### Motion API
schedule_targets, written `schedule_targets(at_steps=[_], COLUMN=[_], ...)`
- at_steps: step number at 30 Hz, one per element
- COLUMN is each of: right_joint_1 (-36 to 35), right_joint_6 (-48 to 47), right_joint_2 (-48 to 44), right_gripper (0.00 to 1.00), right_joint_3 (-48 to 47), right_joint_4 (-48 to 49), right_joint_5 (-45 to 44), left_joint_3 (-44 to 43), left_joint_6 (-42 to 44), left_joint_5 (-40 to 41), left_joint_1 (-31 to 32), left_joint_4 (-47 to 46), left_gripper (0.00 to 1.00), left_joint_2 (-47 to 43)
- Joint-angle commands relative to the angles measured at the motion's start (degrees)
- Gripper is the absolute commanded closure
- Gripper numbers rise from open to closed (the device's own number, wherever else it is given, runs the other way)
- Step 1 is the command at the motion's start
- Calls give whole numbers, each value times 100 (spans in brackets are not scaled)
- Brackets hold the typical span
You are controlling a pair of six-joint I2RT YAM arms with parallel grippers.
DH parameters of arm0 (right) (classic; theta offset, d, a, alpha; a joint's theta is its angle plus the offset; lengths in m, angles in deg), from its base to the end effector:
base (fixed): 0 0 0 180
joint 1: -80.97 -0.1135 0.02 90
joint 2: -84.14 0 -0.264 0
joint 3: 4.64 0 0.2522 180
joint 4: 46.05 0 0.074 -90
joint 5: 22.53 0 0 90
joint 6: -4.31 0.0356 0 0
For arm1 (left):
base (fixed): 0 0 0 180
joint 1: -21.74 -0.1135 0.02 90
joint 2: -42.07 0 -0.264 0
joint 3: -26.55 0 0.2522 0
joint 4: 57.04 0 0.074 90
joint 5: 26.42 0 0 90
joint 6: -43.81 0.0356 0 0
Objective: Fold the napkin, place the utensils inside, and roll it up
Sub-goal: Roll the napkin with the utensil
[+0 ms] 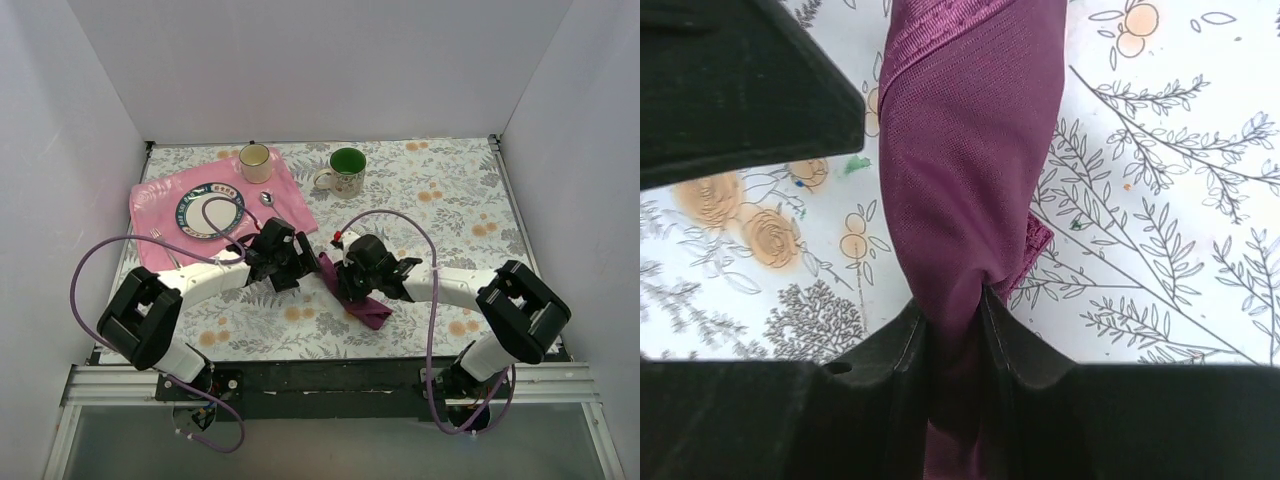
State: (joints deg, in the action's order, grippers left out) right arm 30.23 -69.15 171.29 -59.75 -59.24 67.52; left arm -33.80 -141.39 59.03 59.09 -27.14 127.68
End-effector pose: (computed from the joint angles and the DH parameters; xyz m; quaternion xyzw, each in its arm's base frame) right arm 0.1885 0.2306 0.1656 -0.2720 0.8837 0.2113 0.3168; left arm 0.2292 -0.1784 0.1792 -0.4507 0.8402 -0.2891 0.0857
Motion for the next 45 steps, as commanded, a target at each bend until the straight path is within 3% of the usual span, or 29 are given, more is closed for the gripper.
schedule_targets(at_steps=[1,5,12,22,27,34,38,39,41,45], right_joint_1=[450,889,1391,1734,1866,2059,2156,2191,2218,2235], right_joint_6=[210,333,578,544,447,281,140,113,-1,-185], right_joint_2=[152,319,644,891,1075,1409,1550,1568,1603,1691], right_gripper=[72,73,75,76,78,81,81,81,81,81], right_joint_3=[153,301,688,742,663,548,435,399,285,110], right_joint_4=[240,547,1285,1498,1498,1498,1340,1287,1130,865], right_joint_5=[1821,2551,3482,3835,4046,4354,4406,4415,4380,4398], left_joint_3=[53,-148,-763,-966,-730,-123,263,273,168,177], left_joint_6=[-43,-52,-113,-210,-52,106,518,572,599,468], left_joint_5=[-194,-458,-222,367,429,957,466,-136,-431,-1115], left_joint_1=[-34,79,458,590,599,537,520,467,432,344], left_joint_4=[-137,-181,107,188,82,144,-862,-1076,-1306,-1938], left_gripper=[19,18,18,26,21,18,27,30,37,43], left_joint_2=[-159,157,772,1398,1004,-315,-1001,-1002,-836,-502])
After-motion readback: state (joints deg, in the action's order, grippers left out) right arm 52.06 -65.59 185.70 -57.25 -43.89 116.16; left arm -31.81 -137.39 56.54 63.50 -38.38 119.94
